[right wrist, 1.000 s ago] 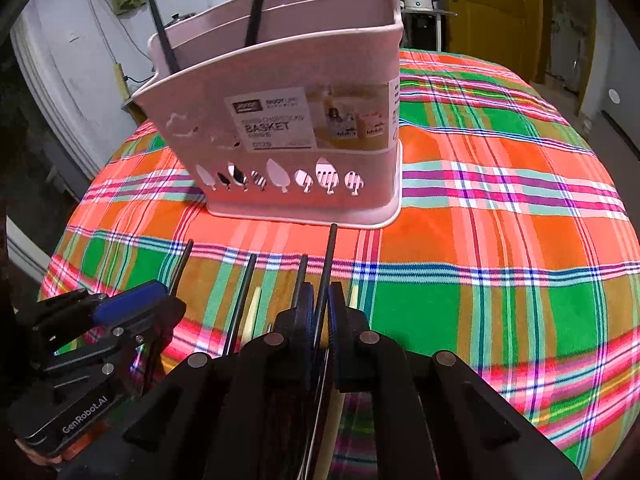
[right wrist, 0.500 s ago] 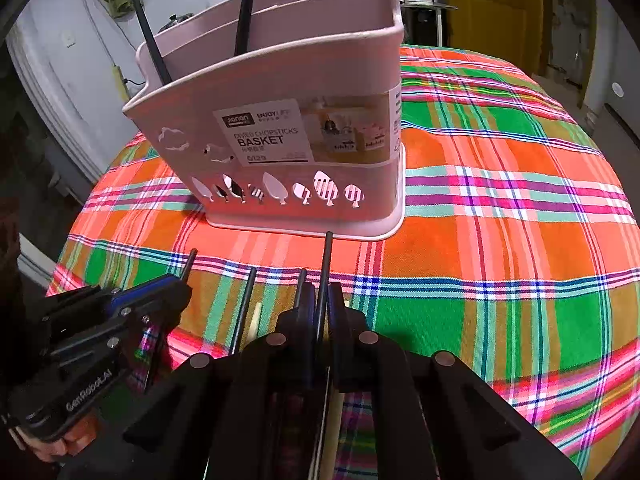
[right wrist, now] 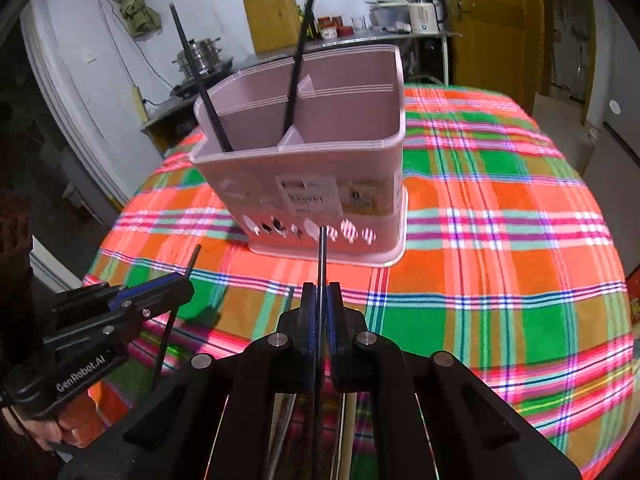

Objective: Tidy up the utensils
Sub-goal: 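Lift the black chopstick with the right gripper and carry it over the basket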

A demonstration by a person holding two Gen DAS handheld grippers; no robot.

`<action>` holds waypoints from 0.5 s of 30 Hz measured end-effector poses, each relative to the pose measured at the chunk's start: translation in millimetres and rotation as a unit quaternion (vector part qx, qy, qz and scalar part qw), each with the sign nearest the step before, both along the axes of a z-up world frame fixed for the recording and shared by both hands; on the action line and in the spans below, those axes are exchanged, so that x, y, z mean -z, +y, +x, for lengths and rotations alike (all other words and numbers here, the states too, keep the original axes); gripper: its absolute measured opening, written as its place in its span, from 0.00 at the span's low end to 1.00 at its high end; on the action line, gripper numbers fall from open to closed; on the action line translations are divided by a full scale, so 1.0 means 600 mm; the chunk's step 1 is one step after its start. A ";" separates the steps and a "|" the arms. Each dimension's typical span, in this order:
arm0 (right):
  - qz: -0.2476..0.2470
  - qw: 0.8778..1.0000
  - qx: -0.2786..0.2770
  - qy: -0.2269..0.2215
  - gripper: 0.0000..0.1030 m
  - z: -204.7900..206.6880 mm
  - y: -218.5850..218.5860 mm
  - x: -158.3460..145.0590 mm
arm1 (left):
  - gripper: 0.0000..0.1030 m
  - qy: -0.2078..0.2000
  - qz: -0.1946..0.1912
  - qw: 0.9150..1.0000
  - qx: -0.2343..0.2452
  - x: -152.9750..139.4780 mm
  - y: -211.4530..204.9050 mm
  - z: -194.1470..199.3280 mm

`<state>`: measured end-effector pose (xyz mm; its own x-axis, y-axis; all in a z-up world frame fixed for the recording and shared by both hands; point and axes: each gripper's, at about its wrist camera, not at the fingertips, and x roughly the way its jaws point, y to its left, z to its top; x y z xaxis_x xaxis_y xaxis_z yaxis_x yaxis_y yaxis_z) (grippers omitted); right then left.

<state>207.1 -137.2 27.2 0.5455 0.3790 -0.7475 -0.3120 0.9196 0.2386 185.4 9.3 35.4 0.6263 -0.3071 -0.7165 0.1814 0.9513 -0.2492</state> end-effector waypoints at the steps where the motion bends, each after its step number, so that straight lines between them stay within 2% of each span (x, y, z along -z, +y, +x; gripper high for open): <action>1: 0.001 1.000 0.000 -0.005 0.05 -0.004 -0.002 -0.009 | 0.04 -0.004 0.000 1.000 0.001 -0.009 -0.001 -0.001; 15: 0.013 0.996 -0.003 -0.085 0.05 -0.046 0.001 -0.124 | 0.04 -0.083 0.013 0.996 0.012 -0.141 -0.005 -0.036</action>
<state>179.3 -136.6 101.5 0.6614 0.4004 -0.6342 -0.3548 0.9120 0.2058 163.7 6.1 119.8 0.7299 -0.3060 -0.6112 0.2417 0.9520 -0.1880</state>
